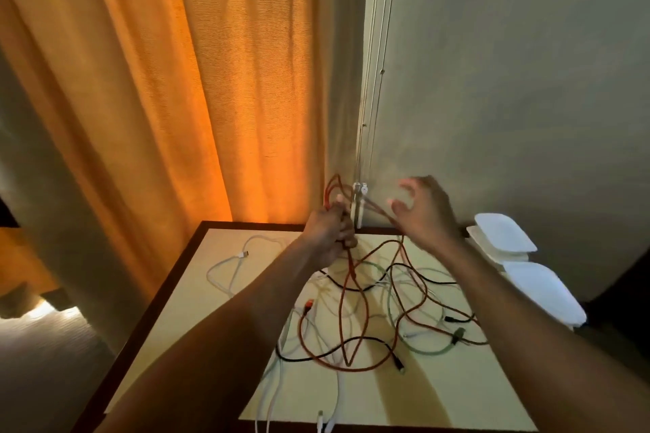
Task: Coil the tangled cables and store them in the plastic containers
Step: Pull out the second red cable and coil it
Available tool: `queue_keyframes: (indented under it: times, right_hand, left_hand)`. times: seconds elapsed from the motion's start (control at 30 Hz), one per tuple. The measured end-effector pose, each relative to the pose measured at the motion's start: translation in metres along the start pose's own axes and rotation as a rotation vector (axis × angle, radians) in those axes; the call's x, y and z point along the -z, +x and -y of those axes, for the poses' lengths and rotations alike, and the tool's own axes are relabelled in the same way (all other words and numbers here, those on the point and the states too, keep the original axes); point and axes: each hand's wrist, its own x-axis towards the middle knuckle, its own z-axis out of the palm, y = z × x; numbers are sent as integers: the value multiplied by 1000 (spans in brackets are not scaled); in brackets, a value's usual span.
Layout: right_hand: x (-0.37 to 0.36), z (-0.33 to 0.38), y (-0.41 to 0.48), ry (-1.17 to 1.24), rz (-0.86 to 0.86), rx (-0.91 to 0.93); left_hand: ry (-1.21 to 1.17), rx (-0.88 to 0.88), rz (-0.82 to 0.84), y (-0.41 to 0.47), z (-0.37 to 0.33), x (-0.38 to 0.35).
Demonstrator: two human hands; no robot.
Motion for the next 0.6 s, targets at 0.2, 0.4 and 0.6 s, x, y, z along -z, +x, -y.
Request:
queue_keyframes:
  times: [0.2, 0.4, 0.6]
  right_hand:
    - [-57, -6, -56, 392, 254, -32]
    - [-41, -4, -48, 443, 157, -2]
    - [-10, 2, -36, 564, -26, -11]
  left_hand:
    - [-32, -60, 94, -5, -27, -20]
    - [139, -144, 13, -4, -46, -6]
    - [765, -56, -77, 7, -44, 29]
